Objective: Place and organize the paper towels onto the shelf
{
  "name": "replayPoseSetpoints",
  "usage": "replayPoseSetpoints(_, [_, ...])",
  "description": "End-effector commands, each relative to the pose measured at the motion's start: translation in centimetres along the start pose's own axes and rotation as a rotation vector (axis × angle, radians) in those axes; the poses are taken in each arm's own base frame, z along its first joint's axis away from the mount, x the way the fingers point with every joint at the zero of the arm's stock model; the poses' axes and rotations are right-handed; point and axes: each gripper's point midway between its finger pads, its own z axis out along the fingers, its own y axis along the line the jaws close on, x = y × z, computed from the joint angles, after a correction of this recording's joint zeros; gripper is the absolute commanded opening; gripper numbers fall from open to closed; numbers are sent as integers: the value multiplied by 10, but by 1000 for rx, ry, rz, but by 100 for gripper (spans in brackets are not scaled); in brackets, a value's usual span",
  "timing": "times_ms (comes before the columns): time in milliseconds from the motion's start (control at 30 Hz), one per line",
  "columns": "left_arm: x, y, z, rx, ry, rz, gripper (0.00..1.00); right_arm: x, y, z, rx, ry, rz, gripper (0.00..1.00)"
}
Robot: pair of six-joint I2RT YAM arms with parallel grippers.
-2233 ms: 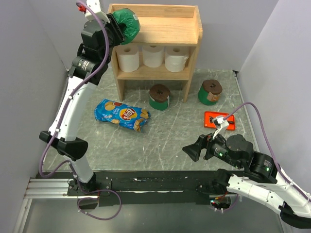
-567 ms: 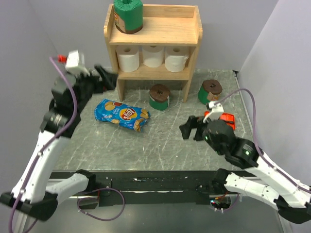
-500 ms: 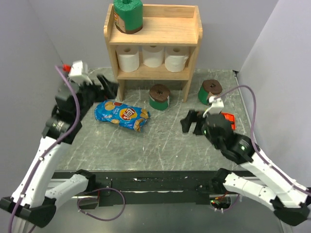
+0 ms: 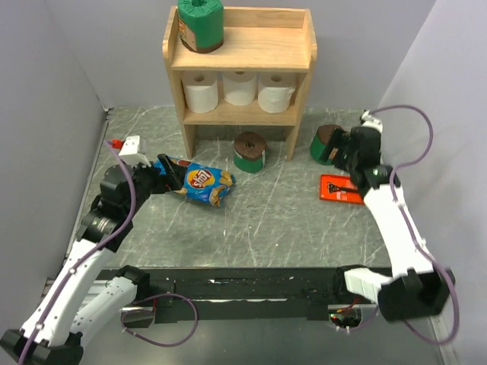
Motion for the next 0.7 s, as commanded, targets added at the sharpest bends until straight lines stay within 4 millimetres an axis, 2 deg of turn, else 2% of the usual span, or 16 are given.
replayPoseSetpoints(0, [-21, -12, -10, 66, -100, 7, 96, -47, -2, 29, -42, -7, 2, 92])
replayPoseSetpoints(33, [-20, -14, -11, 77, -97, 6, 96, -42, -3, 47, -39, 37, -12, 91])
replayPoseSetpoints(67, [-19, -14, -10, 79, -94, 3, 96, -59, -7, 52, -33, 18, -25, 88])
replayPoseSetpoints(100, [-19, -15, -9, 83, -91, 2, 96, -60, -4, 59, -57, 43, -32, 86])
replayPoseSetpoints(133, [-16, -17, -9, 95, -78, 1, 96, -51, -7, 80, -43, 102, -40, 84])
replayPoseSetpoints(167, [-15, -19, -7, 100, -69, 0, 96, -66, -8, 82, -40, 98, -43, 81])
replayPoseSetpoints(200, [-14, -19, -7, 99, -60, 0, 97, -67, -9, 91, -37, 119, -45, 80])
replayPoseSetpoints(233, [-12, -20, -6, 105, -50, -1, 97, -56, -17, 113, -3, 173, -45, 79])
replayPoseSetpoints(267, [-12, -19, -5, 97, -48, -1, 96, -72, -20, 117, 20, 156, -37, 79])
replayPoseSetpoints(300, [-12, -18, -5, 95, -46, 1, 96, -67, -29, 122, 57, 196, -30, 79])
replayPoseSetpoints(333, [-13, -17, -5, 90, -48, 1, 96, -58, -41, 137, 112, 240, -28, 79])
replayPoseSetpoints(367, [-12, -16, -6, 85, -51, 2, 96, -70, -50, 141, 135, 221, -3, 78])
replayPoseSetpoints(433, [-14, -16, -6, 83, -62, 1, 96, -65, -60, 154, 161, 250, 16, 77])
replayPoseSetpoints(500, [-13, -16, -6, 86, -60, 1, 96, -72, -69, 159, 185, 237, 36, 77])
replayPoseSetpoints(533, [-13, -15, -6, 83, -62, 1, 96, -69, -73, 165, 195, 247, 37, 77])
replayPoseSetpoints(667, [-11, -16, -4, 86, -47, 2, 96, -67, -77, 180, 198, 271, 62, 77])
